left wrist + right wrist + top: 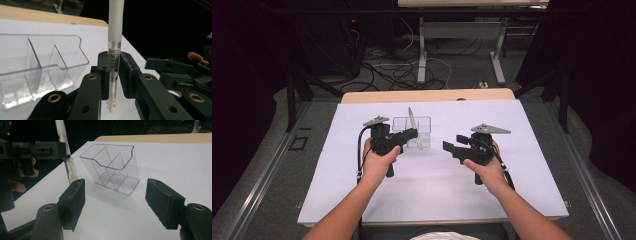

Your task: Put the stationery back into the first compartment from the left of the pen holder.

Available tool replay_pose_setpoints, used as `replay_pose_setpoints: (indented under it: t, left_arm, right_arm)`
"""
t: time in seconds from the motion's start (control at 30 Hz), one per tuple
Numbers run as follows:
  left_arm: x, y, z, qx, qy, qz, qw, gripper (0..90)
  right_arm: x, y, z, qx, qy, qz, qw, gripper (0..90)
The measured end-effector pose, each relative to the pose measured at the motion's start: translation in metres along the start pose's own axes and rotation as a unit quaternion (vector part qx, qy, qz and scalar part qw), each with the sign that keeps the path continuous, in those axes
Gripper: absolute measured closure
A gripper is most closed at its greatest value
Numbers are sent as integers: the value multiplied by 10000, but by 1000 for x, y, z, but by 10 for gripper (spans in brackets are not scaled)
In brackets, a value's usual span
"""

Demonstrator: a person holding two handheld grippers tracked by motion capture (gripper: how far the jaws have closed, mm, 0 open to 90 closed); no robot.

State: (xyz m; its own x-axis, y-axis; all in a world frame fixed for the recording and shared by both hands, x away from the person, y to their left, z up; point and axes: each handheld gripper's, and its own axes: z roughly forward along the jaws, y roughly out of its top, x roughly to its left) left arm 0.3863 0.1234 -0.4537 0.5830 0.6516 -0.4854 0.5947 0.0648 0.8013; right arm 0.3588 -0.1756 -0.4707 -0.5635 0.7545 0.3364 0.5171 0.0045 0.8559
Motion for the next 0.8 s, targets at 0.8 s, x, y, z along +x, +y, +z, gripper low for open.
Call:
replay_pose_setpoints:
  t: [0.8]
  left_arm:
    - [30, 29, -6, -627, 714, 243, 9952, 801]
  right_arm:
    - [-20, -13, -6, 379, -555, -303, 9973, 125]
